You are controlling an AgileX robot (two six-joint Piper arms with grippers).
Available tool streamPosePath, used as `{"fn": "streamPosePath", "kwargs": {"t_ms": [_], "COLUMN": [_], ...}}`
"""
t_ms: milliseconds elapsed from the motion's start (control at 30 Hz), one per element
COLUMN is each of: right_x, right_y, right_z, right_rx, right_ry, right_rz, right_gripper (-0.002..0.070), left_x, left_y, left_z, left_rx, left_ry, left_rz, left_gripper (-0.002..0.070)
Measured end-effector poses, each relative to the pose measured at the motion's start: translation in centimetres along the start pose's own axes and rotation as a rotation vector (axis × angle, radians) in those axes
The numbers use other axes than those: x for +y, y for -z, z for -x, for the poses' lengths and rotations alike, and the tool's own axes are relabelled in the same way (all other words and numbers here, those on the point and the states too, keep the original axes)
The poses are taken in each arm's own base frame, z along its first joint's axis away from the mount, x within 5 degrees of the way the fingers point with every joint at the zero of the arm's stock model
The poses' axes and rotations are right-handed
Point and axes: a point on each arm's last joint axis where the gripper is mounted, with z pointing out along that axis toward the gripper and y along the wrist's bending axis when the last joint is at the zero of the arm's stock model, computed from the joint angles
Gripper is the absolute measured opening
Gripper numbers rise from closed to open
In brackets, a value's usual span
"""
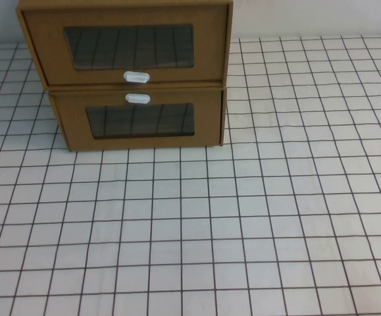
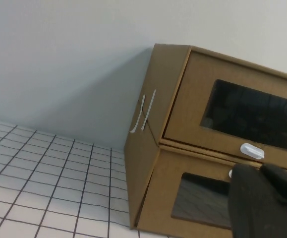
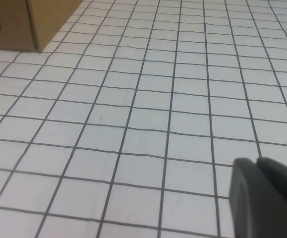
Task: Open the shoe box
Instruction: 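Pull the top drawer of the cardboard box fully open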
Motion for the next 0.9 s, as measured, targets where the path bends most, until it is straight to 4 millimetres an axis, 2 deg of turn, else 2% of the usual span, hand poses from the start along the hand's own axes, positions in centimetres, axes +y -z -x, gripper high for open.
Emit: {"fn": "streamPosePath", "kwargs": {"t_ms": [133, 233, 333, 433, 600, 700, 900], "right_x": [0.0, 0.0, 0.0, 0.0, 0.0, 0.0, 0.0], "right_y": [0.0, 0.0, 0.0, 0.0, 0.0, 0.0, 0.0], "right_z": [0.0, 0.0, 0.0, 0.0, 0.0, 0.0, 0.0], "right_rx": [0.0, 0.0, 0.0, 0.0, 0.0, 0.0, 0.0], "right_ry": [0.0, 0.0, 0.0, 0.0, 0.0, 0.0, 0.0], "right_rz": [0.0, 0.0, 0.0, 0.0, 0.0, 0.0, 0.0], "right_gripper": [-0.0013, -0.0013, -0.0013, -0.0013, -0.0013, -0.0013, -0.0013], "left_x": [0.1, 0.0, -0.6, -1.5, -4.3, -5.8, -7.8], "left_y": [0.0, -0.4, -1.9, -4.1, -9.3, -13.0, -20.8], "left_z": [-0.3, 0.6, 3.3, 6.2, 10.0, 11.3, 14.5], "left_rx": [0.034, 0.156, 0.285, 0.416, 0.617, 0.722, 0.765], "left_ry": [0.076, 0.129, 0.099, 0.019, -0.077, -0.123, -0.211], "left_rz": [0.016, 0.078, 0.136, 0.152, -0.013, -0.148, -0.318], "left_gripper": [-0.0002, -0.0002, -0.0002, -0.0002, -0.0002, -0.0002, -0.0002]}}
